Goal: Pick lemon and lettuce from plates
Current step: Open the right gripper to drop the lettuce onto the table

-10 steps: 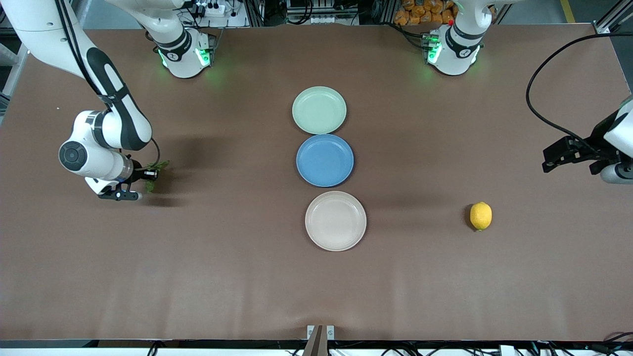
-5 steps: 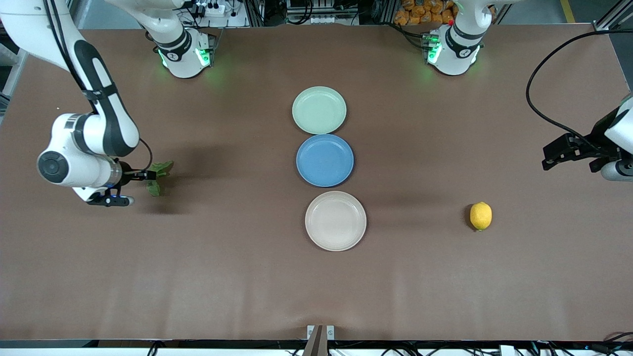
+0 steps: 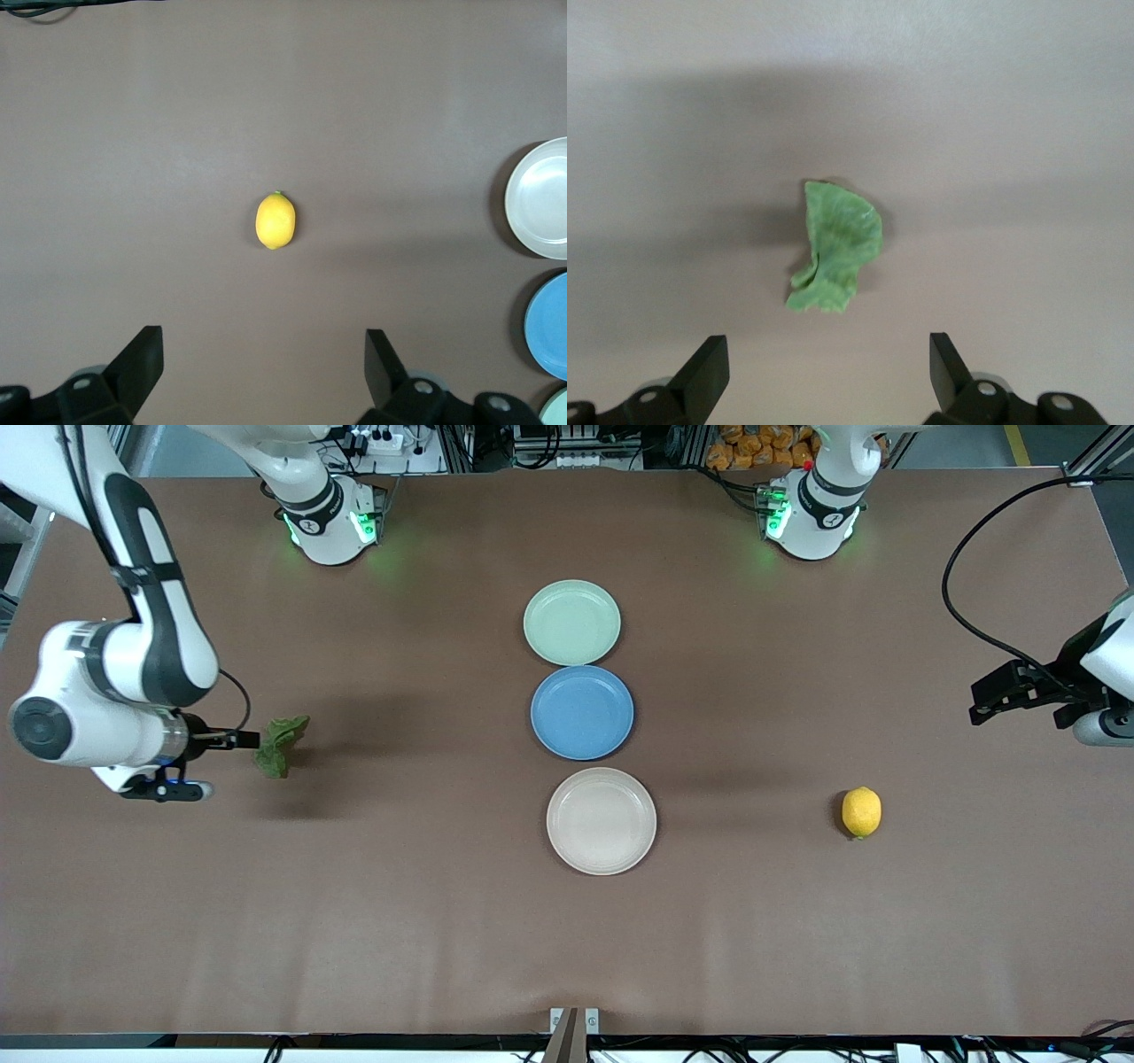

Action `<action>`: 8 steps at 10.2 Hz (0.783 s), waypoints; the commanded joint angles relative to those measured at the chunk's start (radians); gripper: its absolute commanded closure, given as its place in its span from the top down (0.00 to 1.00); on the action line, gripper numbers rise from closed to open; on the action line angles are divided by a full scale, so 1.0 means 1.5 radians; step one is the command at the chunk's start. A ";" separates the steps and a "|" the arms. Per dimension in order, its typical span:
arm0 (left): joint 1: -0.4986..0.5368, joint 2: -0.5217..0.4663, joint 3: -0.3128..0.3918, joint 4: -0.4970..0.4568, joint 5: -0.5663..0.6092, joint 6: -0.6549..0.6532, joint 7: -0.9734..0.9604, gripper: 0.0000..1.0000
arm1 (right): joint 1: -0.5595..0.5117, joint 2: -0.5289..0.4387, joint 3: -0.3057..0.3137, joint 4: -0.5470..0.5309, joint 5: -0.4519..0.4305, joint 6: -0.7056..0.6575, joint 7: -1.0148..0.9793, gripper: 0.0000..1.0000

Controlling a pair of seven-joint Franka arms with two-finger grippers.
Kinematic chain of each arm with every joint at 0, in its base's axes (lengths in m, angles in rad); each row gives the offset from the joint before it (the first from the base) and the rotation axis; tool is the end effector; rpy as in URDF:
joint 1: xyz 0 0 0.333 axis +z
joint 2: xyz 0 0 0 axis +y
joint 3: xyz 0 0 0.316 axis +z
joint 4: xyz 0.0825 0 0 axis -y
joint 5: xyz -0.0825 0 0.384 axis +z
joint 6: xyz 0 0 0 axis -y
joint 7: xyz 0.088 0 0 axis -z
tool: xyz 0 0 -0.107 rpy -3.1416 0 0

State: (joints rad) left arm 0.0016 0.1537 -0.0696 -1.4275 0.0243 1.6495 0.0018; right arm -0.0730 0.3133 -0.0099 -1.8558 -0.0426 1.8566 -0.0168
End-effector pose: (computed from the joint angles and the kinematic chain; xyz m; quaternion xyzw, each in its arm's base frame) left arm 0.6087 -0.0356 0.6106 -0.9988 0.0348 -0.0345 0.0057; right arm 0.5882 -0.0519 0.3313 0.9873 -0.0235 -0.1564 0.0130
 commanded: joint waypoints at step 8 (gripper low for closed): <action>-0.029 -0.005 0.017 -0.008 0.010 -0.006 -0.043 1.00 | 0.043 -0.115 -0.027 0.210 0.002 -0.157 -0.008 1.00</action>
State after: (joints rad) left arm -0.0602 0.1556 -0.0408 -1.4339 0.0286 1.6478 -0.0749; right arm -0.0327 0.1709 -0.0339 -1.5735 -0.0433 1.6627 -0.0205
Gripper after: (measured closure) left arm 0.000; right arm 0.000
